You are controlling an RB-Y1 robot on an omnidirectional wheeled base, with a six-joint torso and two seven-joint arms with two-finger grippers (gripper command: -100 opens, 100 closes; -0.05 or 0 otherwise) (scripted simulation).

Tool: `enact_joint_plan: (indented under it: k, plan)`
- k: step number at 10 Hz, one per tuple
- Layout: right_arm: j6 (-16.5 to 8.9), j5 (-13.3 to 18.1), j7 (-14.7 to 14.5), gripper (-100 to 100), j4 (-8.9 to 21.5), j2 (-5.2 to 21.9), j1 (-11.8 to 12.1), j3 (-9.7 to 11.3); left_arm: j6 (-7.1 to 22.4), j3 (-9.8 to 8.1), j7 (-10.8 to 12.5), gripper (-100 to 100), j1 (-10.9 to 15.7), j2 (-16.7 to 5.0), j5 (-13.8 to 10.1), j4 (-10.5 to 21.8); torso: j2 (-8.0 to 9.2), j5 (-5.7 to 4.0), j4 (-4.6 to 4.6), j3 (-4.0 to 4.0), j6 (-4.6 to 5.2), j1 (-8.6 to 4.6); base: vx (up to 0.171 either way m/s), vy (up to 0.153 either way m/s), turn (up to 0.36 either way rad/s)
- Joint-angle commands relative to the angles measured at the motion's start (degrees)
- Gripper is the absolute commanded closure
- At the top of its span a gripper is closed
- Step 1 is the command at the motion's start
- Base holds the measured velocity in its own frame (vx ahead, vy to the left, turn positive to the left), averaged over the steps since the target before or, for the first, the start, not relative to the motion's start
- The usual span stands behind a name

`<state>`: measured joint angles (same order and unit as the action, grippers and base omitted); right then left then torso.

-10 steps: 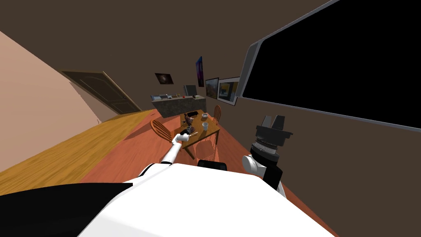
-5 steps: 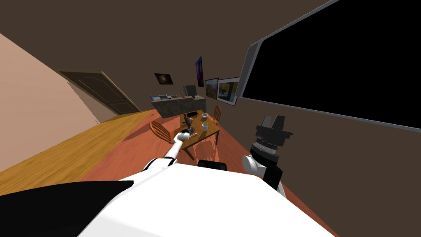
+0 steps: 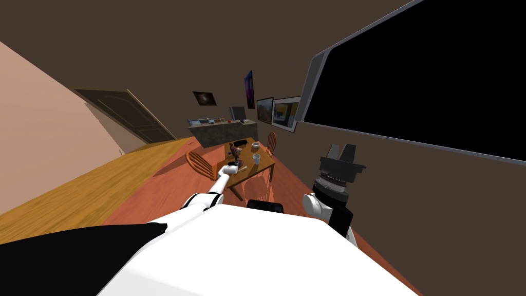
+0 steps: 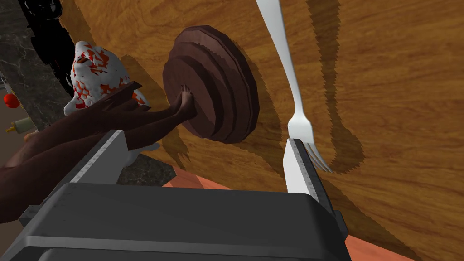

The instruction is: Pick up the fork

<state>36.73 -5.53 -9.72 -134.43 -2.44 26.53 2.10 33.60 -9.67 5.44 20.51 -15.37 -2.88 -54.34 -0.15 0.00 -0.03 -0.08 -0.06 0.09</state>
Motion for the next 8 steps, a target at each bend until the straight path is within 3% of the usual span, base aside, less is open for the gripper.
enact_joint_plan:
  k: [1, 4, 6, 7, 8]
  plan:
    - [0.0, 0.0, 0.0, 0, 0.0, 0.0, 0.0, 0.0, 1.1, -0.29, -0.3, -100, 0.9, -0.1, -0.2, 2.8, 0.00, 0.00, 0.00, 0.00, 0.00, 0.00, 0.040, 0.016, 0.002]
    - [0.0, 0.0, 0.0, 0, 0.0, 0.0, 0.0, 0.0, 4.3, -1.47, -0.8, -100, 4.4, 0.0, -0.2, 7.7, 0.04, 0.01, -0.01, 0.01, -0.01, 0.01, 0.041, 0.019, 0.012]
    - [0.0, 0.0, 0.0, 0, 0.0, 0.0, 0.0, 0.0, 4.3, -1.47, -0.8, -100, 4.4, 0.0, -0.2, 9.6, 0.03, 0.01, -0.01, 0.01, -0.01, 0.03, 0.027, 0.017, 0.002]
    - [0.0, 0.0, 0.0, 0, 0.0, 0.0, 0.0, 0.0, 5.8, -2.04, -1.0, -100, 6.0, 0.1, -0.2, 12.1, 0.09, 0.01, 0.01, 0.04, -0.01, 0.00, 0.029, 0.016, 0.021]
    - [0.0, 0.0, 0.0, 0, 0.0, 0.0, 0.0, 0.0, 5.8, -2.04, -1.0, -100, 6.0, 0.1, -0.2, 12.8, 0.07, 0.00, 0.01, 0.04, -0.01, 0.00, 0.034, 0.011, 0.007]
